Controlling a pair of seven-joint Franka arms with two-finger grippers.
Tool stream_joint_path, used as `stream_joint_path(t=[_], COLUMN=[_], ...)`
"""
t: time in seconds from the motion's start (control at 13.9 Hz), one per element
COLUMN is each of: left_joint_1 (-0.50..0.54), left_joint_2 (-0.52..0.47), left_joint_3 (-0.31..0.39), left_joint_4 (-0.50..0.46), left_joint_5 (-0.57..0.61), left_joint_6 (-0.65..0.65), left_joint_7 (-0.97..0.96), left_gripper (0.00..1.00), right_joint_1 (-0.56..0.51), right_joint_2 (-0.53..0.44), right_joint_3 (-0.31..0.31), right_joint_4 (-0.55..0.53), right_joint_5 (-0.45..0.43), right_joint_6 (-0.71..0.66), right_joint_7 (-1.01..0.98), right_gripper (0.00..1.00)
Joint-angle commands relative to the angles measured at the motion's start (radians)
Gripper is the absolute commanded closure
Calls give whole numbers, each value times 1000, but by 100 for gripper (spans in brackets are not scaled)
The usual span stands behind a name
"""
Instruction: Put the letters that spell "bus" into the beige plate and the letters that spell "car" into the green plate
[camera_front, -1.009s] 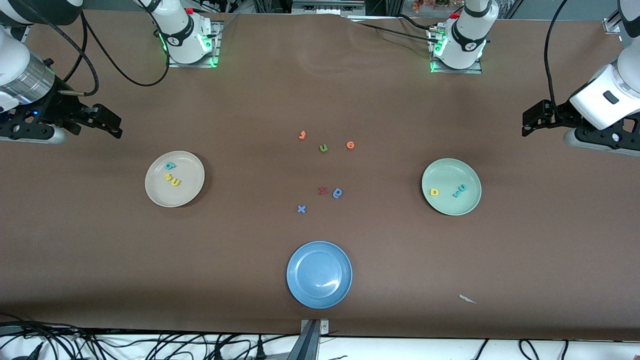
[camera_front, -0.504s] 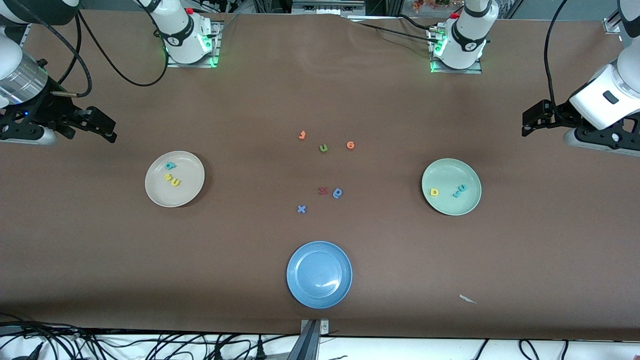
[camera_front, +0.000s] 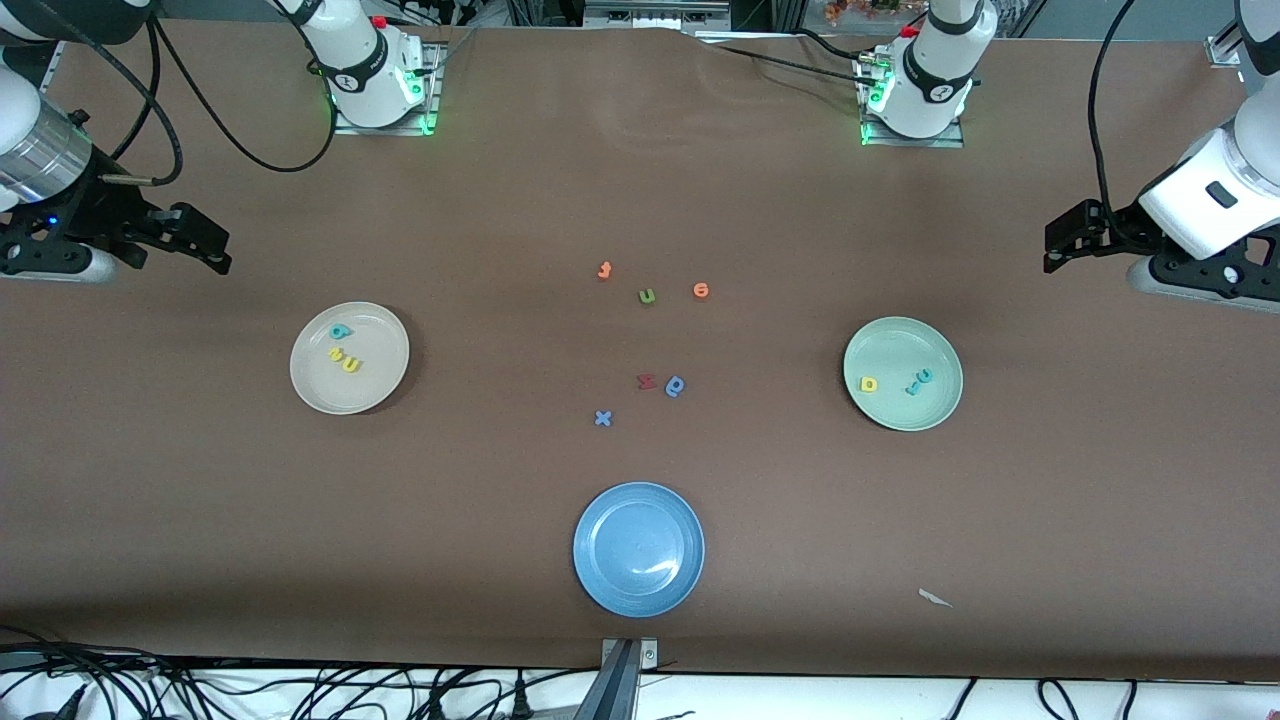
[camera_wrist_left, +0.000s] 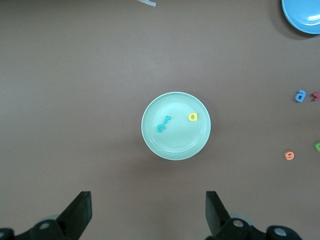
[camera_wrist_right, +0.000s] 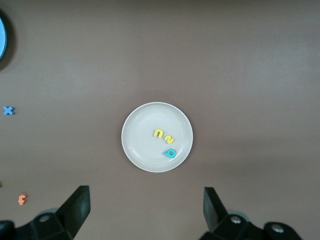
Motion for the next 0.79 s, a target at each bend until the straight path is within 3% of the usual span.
stream_joint_path(t=[0.0, 0.72], left_joint_1=[-1, -1], left_joint_2=[-6, -6], left_joint_3=[-1, -1], left_joint_4=[12, 12], left_joint_5=[-2, -2], left_joint_6=[-16, -16], left_joint_7=[6, 7], left_gripper=[0, 0], right_joint_1=[-29, -45], right_joint_2=[-6, 14], right_joint_3=[-8, -24], right_joint_4=[19, 25], right_joint_5=[27, 30], right_joint_6=[-34, -54], right_joint_7=[-31, -67], right_gripper=[0, 0])
